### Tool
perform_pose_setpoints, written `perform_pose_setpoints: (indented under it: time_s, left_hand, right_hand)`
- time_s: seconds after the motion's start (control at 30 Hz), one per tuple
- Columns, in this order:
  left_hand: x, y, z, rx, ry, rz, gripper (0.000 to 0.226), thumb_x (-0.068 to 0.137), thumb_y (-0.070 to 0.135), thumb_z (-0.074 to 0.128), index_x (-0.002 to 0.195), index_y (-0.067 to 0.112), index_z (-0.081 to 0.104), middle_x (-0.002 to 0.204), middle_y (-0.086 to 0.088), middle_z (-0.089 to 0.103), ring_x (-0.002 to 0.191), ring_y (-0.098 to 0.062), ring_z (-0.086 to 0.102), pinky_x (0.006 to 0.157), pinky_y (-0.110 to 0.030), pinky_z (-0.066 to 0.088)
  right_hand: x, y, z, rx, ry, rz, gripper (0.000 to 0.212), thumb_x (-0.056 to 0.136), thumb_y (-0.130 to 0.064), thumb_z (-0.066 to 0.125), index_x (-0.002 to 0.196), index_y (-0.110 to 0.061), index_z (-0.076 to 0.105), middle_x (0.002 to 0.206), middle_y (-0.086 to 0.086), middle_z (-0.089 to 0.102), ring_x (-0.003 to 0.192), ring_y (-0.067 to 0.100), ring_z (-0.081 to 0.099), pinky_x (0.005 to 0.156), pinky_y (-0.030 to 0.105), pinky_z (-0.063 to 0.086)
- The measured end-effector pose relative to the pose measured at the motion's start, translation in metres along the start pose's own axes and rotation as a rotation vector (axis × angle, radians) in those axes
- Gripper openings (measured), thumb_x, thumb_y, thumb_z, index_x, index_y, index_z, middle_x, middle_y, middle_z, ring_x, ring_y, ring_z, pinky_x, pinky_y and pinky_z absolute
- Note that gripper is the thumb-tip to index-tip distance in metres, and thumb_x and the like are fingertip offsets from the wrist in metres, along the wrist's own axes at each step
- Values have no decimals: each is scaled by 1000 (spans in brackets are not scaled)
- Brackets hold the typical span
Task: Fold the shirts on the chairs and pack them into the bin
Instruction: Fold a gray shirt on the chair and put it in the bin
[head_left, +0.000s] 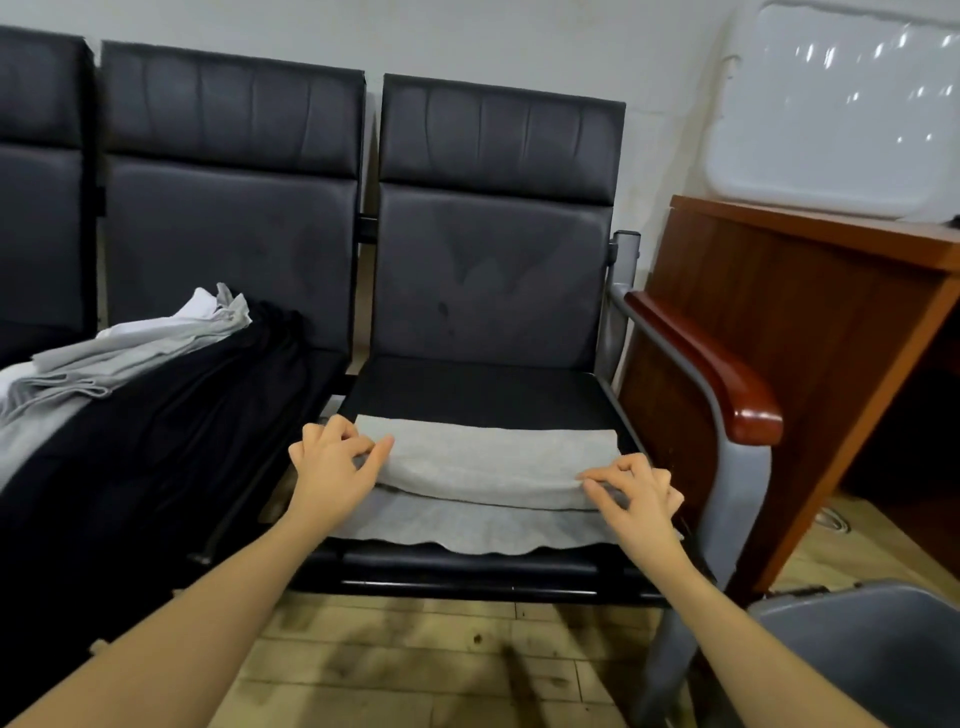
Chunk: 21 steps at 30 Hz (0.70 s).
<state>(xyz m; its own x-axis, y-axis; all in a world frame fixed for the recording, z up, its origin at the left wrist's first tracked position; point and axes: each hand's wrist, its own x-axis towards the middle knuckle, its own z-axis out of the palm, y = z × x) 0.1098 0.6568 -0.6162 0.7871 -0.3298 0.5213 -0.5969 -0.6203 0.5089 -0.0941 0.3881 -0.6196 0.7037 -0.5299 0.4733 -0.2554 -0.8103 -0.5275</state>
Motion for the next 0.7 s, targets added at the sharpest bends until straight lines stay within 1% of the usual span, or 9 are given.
perform_pose_setpoints:
  time_s: [0.07, 0.23, 0.3, 0.37, 0.4, 0.47, 0.5, 0.57, 0.7]
  left_hand:
    - [-16, -7, 3, 44, 9, 3, 65, 81, 66, 31, 57, 17, 67, 80, 8, 52, 86, -18, 40, 75, -32, 18]
    - [-30, 2, 12, 186, -39, 95, 63, 83, 61, 26, 57, 20, 68, 69, 9, 59, 76, -19, 55, 73, -32, 24]
    - [-25, 18, 19, 180, -145, 103, 68, 79, 64, 19, 70, 21, 71, 81, 8, 63, 86, -18, 58, 76, -32, 26]
    - [-23, 32, 29, 218, -322, 148, 76, 75, 68, 13, 100, 23, 69, 110, 5, 61, 108, -18, 53, 85, -32, 28]
    - [-24, 35, 34, 257, -419, 169, 76, 78, 69, 14, 118, 24, 62, 130, 2, 53, 123, -19, 44, 95, -33, 27]
    - [-26, 36, 41, 332, -613, 169, 67, 92, 63, 20, 145, 26, 32, 157, 1, 20, 143, -19, 15, 112, -38, 15]
    - [-27, 35, 43, 344, -685, 147, 64, 95, 60, 19, 151, 27, 17, 160, 3, 5, 146, -18, 3, 115, -41, 7]
    - [-28, 34, 43, 358, -750, 120, 64, 96, 60, 16, 152, 30, 2, 159, 6, -6, 146, -18, -8, 117, -44, -2]
    - [-33, 33, 36, 359, -700, 151, 75, 87, 72, 14, 150, 32, 16, 158, 9, 12, 145, -18, 8, 116, -42, 9]
  right_hand:
    - [-11, 3, 3, -33, -62, 18, 16, 94, -38, 54, 93, -36, 70, 92, -15, 49, 97, 11, 36, 78, 27, 15]
    - [-11, -6, 9, -297, -36, -74, 36, 95, -50, 40, 94, -33, 72, 96, -16, 60, 99, 8, 48, 78, 28, 12]
    - [3, -16, 15, -353, -126, -122, 38, 95, -50, 38, 107, -31, 69, 111, -13, 61, 107, 10, 52, 83, 28, 16]
    - [13, -16, 29, -370, -309, -149, 45, 97, -51, 36, 129, -27, 56, 134, -6, 52, 123, 14, 47, 98, 29, 24]
    - [15, -14, 34, -366, -408, -137, 50, 98, -52, 35, 140, -26, 45, 146, -3, 43, 133, 17, 39, 106, 31, 24]
    - [14, -9, 39, -353, -583, -65, 59, 98, -56, 29, 151, -30, 23, 159, -4, 16, 145, 18, 16, 117, 35, 13]
    - [12, -7, 39, -362, -640, -39, 61, 97, -59, 24, 152, -33, 14, 160, -7, 5, 147, 16, 7, 119, 36, 6]
    - [9, -6, 37, -381, -685, -27, 62, 96, -62, 17, 152, -36, 6, 160, -9, -4, 148, 14, -1, 119, 37, 0]
    - [2, -12, 30, -407, -660, -39, 62, 95, -63, 21, 151, -37, 16, 160, -9, 9, 146, 15, 12, 116, 39, 9]
